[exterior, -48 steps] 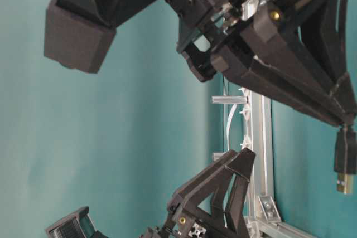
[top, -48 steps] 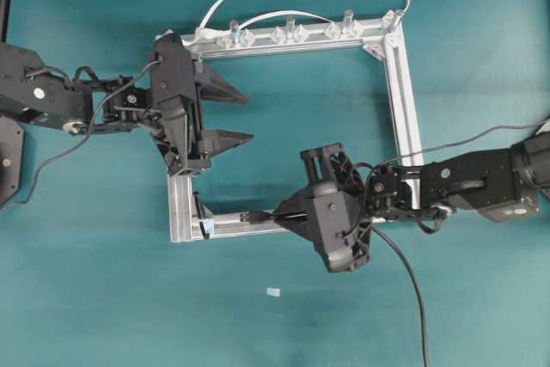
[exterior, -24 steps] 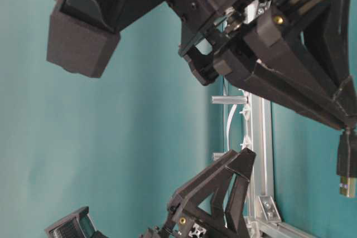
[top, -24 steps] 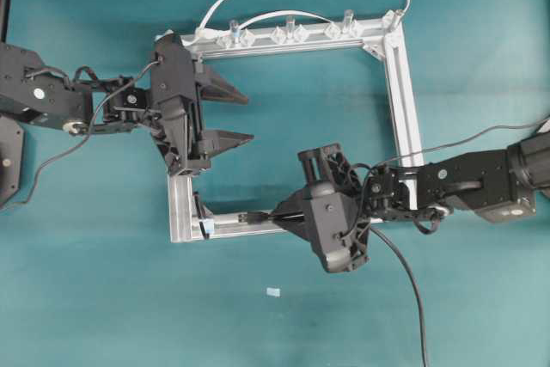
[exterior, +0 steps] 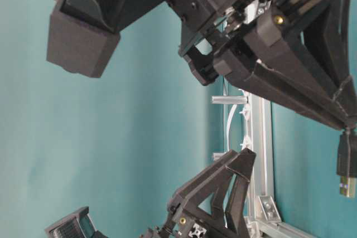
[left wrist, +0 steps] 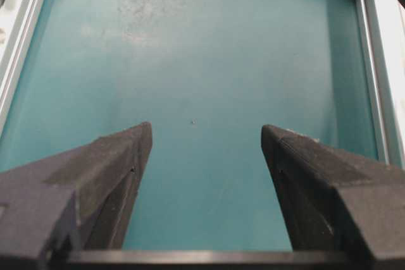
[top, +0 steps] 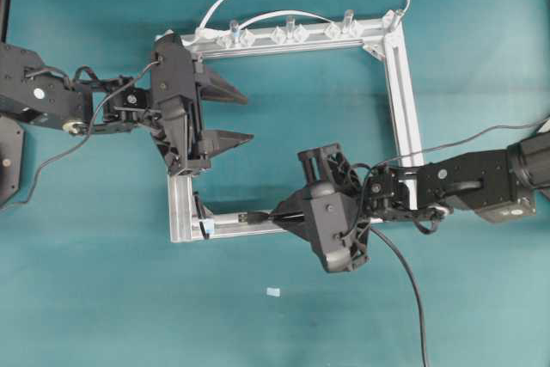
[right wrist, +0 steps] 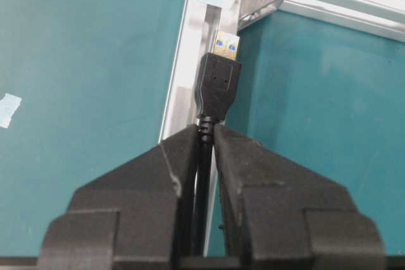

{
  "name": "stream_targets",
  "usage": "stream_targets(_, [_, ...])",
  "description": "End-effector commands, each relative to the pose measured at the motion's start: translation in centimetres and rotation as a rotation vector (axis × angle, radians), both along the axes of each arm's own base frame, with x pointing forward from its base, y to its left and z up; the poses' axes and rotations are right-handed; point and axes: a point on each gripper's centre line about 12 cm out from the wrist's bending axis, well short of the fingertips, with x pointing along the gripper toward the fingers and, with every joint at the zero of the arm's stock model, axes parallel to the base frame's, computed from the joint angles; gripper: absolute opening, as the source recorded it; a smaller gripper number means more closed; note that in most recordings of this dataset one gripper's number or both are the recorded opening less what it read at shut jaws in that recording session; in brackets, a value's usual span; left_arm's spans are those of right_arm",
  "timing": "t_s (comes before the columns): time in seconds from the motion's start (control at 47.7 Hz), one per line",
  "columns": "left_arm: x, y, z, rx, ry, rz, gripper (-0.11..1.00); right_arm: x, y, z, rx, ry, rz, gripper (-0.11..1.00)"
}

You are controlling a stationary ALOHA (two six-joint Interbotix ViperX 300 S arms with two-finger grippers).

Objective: Insert the wire through the string loop located on the left side.

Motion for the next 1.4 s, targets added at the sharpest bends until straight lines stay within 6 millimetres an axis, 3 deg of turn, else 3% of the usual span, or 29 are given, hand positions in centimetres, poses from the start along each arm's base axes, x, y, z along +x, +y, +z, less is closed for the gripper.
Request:
stream_targets(0.0, [0.3,-0.1,1.2,0.01,-0.036,-0.008,0.74,0.6,0.0,1.4,0.002,-0.041,0.0,0.09])
stream_targets(0.273, [0.1,-0.1,1.2,0.011,-0.02,-0.01,0.74,0.6,0.0,1.4,-0.002,-0.044,0.004,0.09])
stream_targets(0.545, [-2.2,-0.4,2.3,0.011,-0.004,-0.015,0.75,1.3,-0.4,1.5,-0.002,-0.051,-0.008,0.09])
stream_targets(1.027, [-6.7,-1.2,3.0,-0.003,0.046,-0.033,0.74,5.0,-0.1,1.6,-0.044,-0.055,0.046,0.09])
stream_targets(1.384, [-8.5,-1.7,2.6,-0.01,0.088,-0.047,0.74,7.1,-0.1,1.8,-0.054,-0.06,0.057,0.09])
